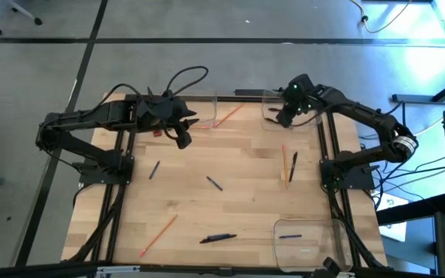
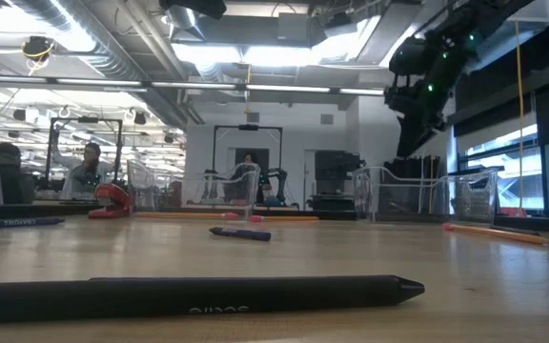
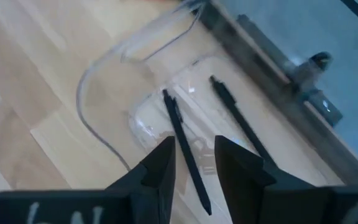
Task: Sort crayons/erasers/pens/pencils in bins
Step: Put the yellow pencil into the top left transparent bin
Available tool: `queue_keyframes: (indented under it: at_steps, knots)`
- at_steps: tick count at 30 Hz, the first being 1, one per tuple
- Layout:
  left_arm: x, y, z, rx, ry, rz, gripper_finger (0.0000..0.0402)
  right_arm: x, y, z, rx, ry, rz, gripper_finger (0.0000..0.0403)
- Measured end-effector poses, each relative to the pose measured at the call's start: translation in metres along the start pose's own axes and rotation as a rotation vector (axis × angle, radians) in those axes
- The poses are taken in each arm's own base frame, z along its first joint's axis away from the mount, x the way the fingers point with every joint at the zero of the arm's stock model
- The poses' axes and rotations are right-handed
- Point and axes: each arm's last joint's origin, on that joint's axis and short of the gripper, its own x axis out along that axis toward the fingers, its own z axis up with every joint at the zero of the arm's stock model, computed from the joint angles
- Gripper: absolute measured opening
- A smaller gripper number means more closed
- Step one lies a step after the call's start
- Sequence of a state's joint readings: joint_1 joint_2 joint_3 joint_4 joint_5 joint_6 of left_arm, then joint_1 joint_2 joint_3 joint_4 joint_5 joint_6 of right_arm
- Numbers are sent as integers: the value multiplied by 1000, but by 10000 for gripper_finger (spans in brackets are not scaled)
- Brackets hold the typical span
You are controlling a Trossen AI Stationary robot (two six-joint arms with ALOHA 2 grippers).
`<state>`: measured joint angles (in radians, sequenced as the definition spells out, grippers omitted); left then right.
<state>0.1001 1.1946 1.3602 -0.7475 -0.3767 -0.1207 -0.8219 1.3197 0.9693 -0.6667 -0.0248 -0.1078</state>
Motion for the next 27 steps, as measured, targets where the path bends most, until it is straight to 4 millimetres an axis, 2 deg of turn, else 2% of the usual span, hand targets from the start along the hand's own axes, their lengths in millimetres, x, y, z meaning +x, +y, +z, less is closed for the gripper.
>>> queue_keyframes:
  at_steps: [6, 13, 20, 27]
  knots:
    - [0, 0, 0, 1, 4, 1, 96, -35, 2, 25, 95, -17, -2, 115]
    - [0, 1, -5, -5, 51, 7, 96, -64, 25, 35, 119, 28, 51, 115]
    - [-1, 4, -19, -150, 184, 49, 96, -71, 61, 32, 121, 64, 119, 115]
    - [-4, 7, -30, -301, 293, 106, 96, -72, 82, 20, 358, 171, 124, 115]
